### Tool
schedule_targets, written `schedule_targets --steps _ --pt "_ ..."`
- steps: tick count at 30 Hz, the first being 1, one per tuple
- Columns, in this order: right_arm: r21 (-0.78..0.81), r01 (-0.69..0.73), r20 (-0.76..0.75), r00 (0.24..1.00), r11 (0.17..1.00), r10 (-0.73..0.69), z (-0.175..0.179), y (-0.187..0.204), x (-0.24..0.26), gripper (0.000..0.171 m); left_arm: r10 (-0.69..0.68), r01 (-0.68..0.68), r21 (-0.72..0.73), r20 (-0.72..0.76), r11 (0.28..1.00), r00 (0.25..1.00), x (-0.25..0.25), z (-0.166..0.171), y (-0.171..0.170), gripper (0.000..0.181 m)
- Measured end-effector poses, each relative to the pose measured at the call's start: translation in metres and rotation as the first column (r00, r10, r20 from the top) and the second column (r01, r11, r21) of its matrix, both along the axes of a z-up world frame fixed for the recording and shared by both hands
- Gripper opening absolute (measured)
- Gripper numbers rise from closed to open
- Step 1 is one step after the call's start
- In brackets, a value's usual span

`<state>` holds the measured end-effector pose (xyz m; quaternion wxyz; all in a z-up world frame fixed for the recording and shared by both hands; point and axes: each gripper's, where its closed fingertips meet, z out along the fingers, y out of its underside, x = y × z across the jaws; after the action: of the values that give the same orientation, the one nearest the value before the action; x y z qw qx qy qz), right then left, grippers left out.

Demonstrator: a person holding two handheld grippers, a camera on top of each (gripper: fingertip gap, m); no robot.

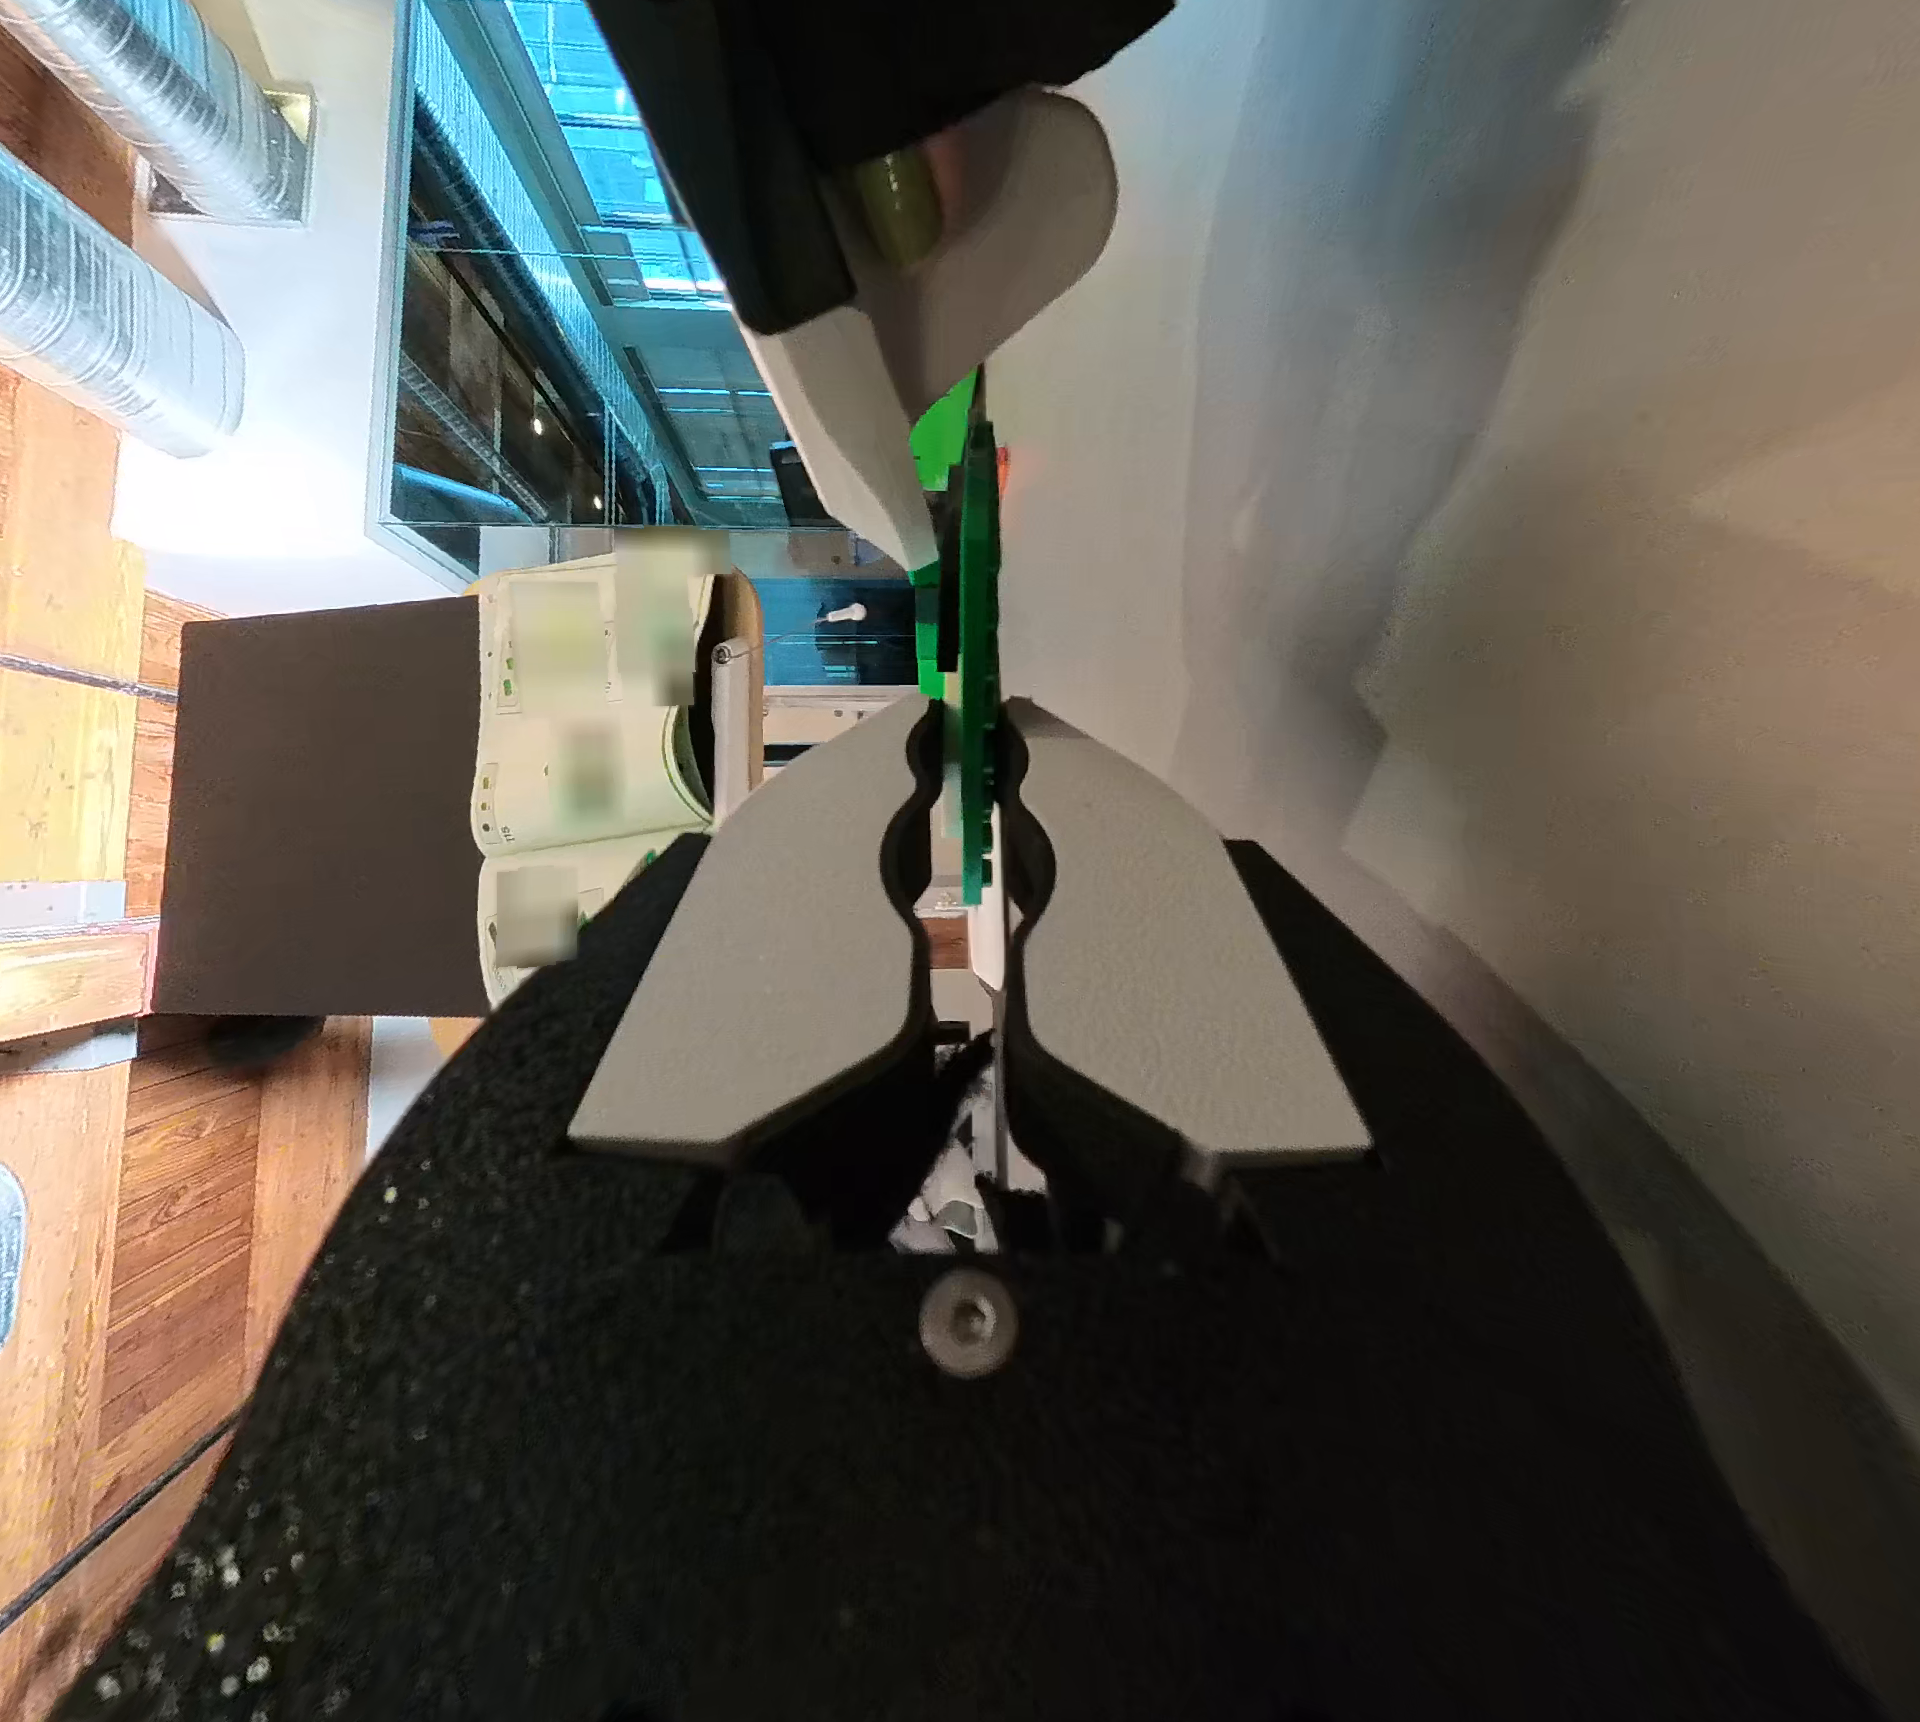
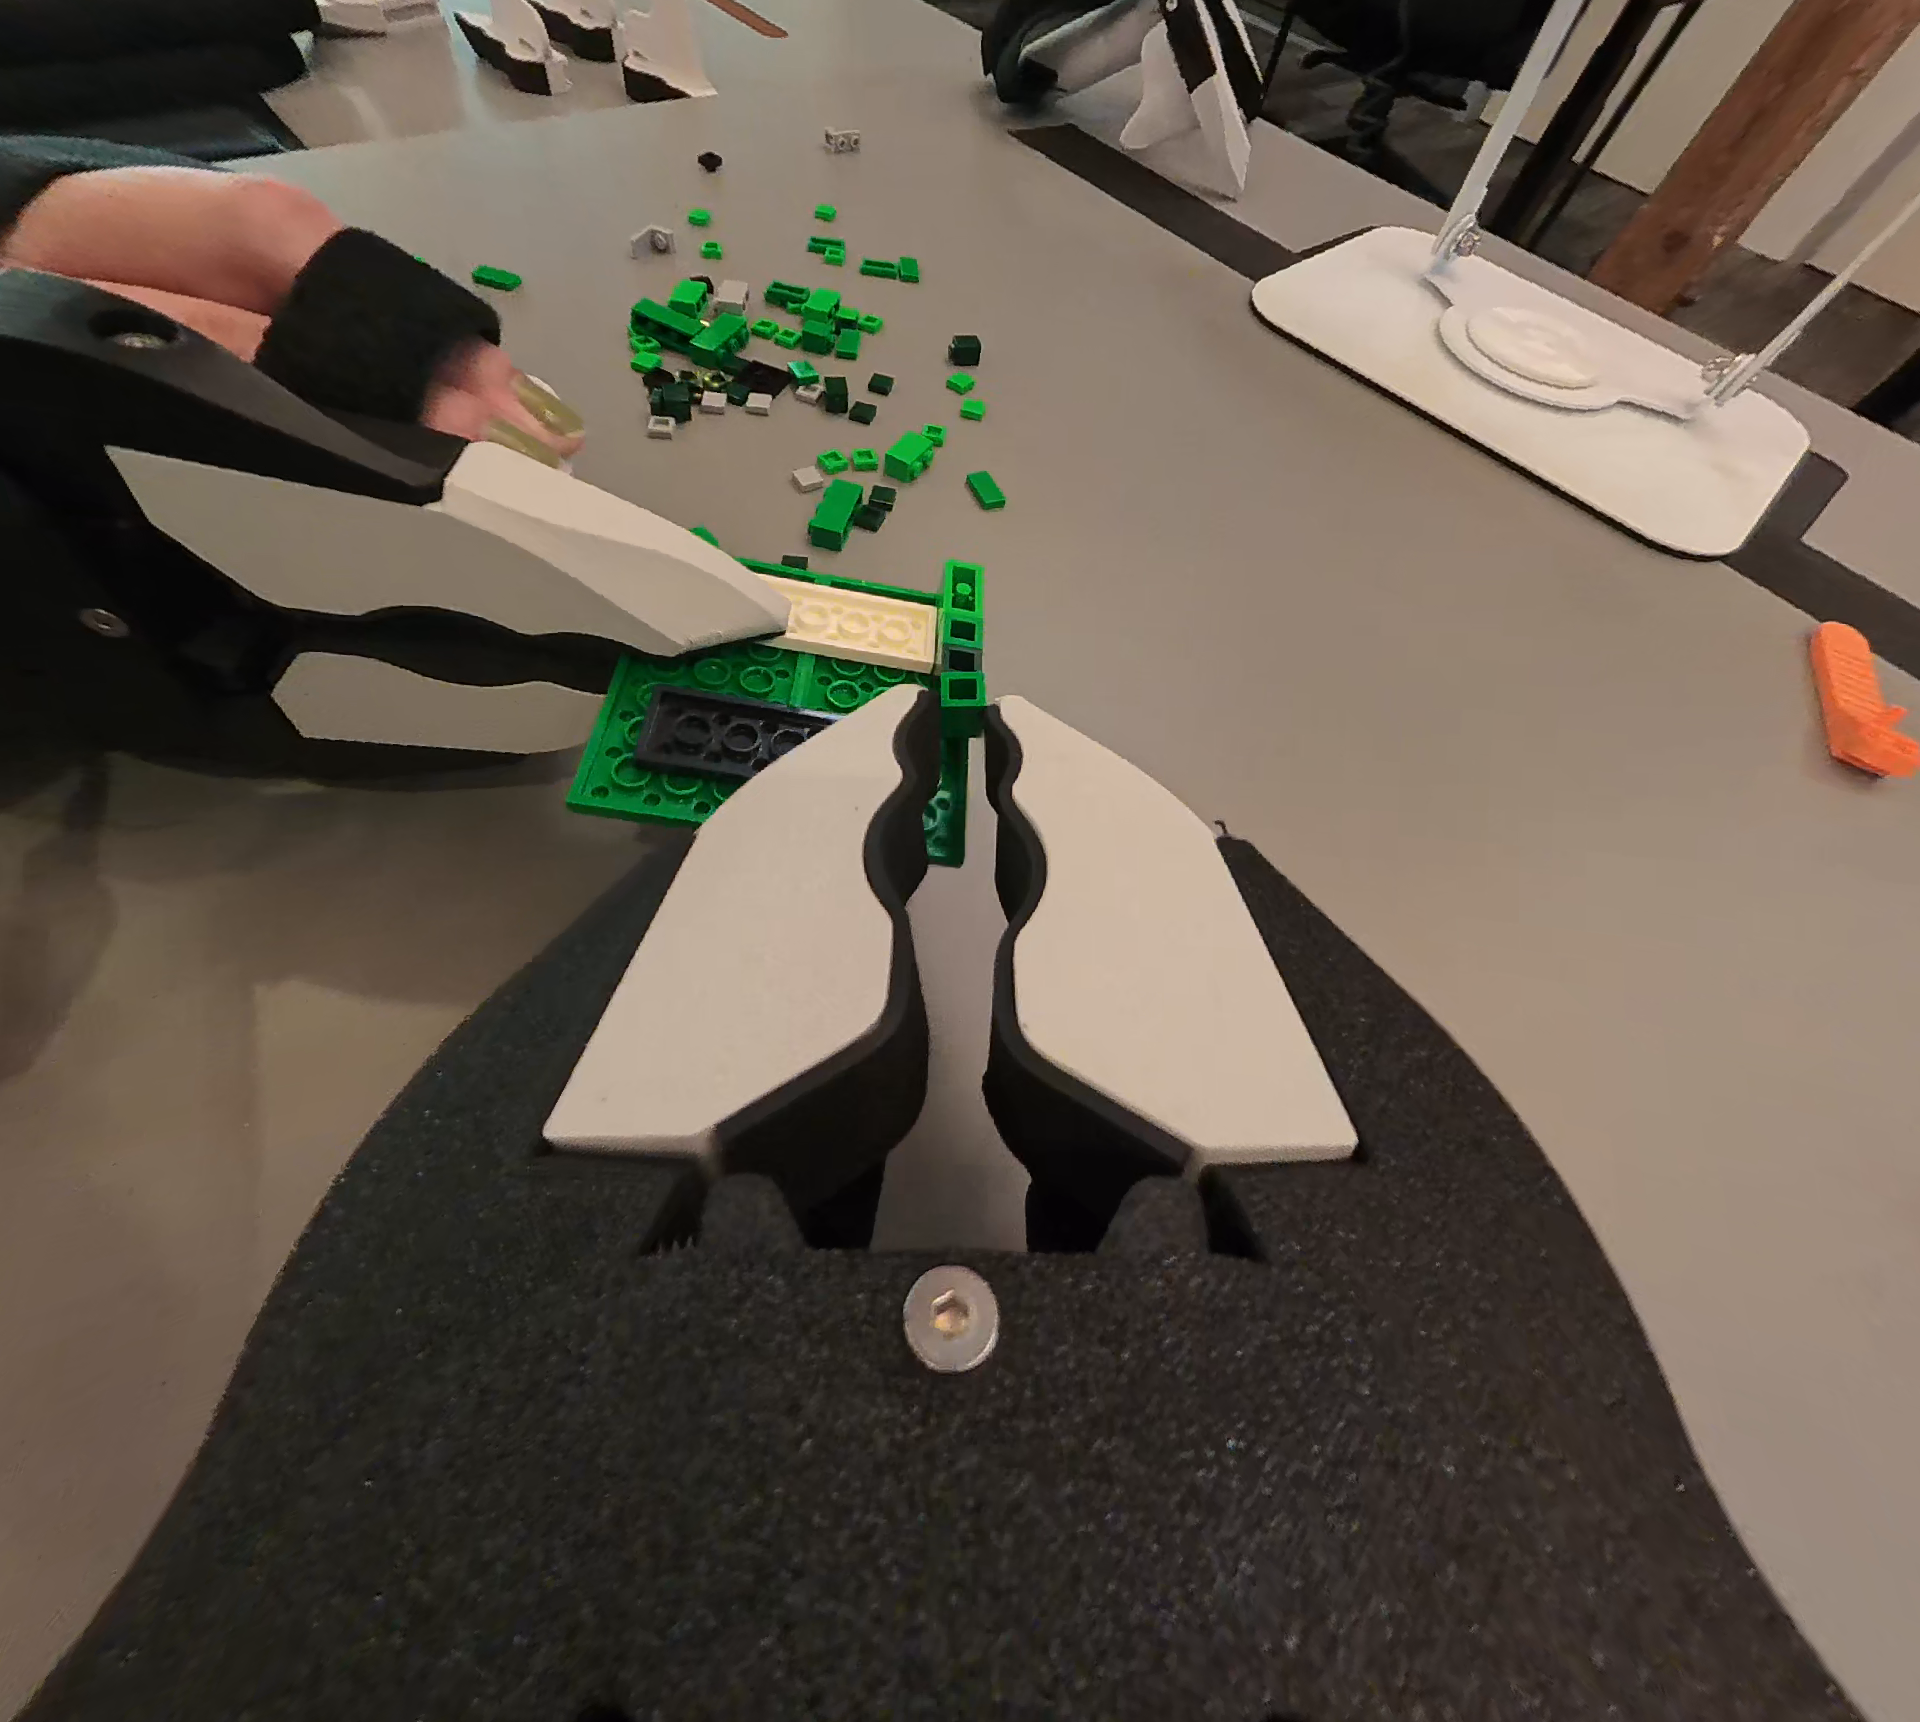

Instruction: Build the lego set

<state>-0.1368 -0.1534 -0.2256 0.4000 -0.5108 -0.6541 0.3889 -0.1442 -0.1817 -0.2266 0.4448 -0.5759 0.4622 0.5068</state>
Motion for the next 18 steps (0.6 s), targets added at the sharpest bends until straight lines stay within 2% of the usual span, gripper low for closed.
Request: schedule_targets --steps 5,18 --pt "-0.049 0.0 0.014 1.0 0.999 0.001 -0.0027 -0.0001 -0.0005 0.008 -0.013 0.013 0.001 -0.008 1.0 1.0 0.0029 0.0005 0.0002 0.008" --pt "-0.025 -0.005 0.016 1.0 1.0 0.005 -0.0034 -0.0006 -0.0007 0.008 -0.018 0.018 -0.006 -0.004 1.0 1.0 0.0023 0.0001 0.0014 0.008"
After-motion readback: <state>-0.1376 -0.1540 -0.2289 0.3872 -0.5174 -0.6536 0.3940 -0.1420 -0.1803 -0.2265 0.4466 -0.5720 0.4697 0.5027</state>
